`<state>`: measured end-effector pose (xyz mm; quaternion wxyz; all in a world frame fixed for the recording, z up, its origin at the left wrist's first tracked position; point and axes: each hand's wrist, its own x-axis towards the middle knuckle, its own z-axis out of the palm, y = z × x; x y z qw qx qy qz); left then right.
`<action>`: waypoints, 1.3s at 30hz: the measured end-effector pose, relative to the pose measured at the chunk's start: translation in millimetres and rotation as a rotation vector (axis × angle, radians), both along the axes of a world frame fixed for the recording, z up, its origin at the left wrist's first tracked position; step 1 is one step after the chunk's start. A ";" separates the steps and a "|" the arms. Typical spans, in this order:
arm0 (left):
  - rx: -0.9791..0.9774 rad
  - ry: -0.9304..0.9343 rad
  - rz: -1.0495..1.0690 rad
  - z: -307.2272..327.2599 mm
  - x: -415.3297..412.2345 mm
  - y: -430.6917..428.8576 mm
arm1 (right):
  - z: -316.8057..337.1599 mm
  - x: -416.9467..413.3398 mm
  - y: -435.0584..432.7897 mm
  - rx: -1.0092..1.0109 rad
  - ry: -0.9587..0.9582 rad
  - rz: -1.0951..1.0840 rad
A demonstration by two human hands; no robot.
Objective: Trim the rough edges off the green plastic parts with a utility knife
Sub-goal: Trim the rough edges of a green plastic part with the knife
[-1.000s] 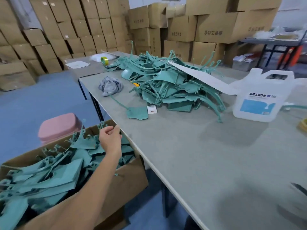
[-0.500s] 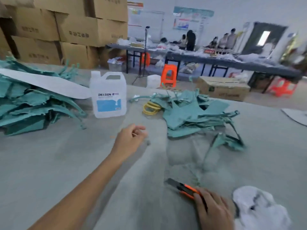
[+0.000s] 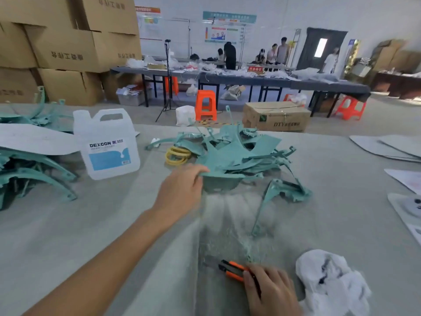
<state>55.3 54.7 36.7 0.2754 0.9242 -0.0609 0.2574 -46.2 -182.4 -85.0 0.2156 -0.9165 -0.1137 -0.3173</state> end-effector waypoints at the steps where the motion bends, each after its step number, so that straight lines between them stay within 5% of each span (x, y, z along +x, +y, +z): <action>1: -0.024 -0.050 -0.014 9.9 -15.0 14.8 | 0.7 -2.1 -0.4 0.009 0.011 -0.014; 5: -0.054 -0.127 0.023 8.3 -89.6 86.6 | -1.9 -9.0 -1.0 0.034 0.065 -0.069; 16: 0.344 0.588 0.238 -92.6 -192.1 135.8 | -7.3 -17.3 1.9 -0.018 0.187 -0.109; 22: 0.326 0.458 0.038 -103.5 -164.6 78.5 | -7.5 -17.1 -2.5 0.100 -0.013 -0.201; 27: 0.299 0.104 0.030 -99.2 -162.0 72.1 | -11.3 -17.3 -3.5 0.187 -0.106 -0.189; 33: 0.232 0.606 0.187 -110.0 -143.6 84.1 | -10.3 -15.3 -3.5 0.148 -0.133 -0.192; 39: 0.426 0.353 0.203 -81.5 -140.4 88.3 | 3.9 -24.0 -4.0 0.209 -0.016 -0.139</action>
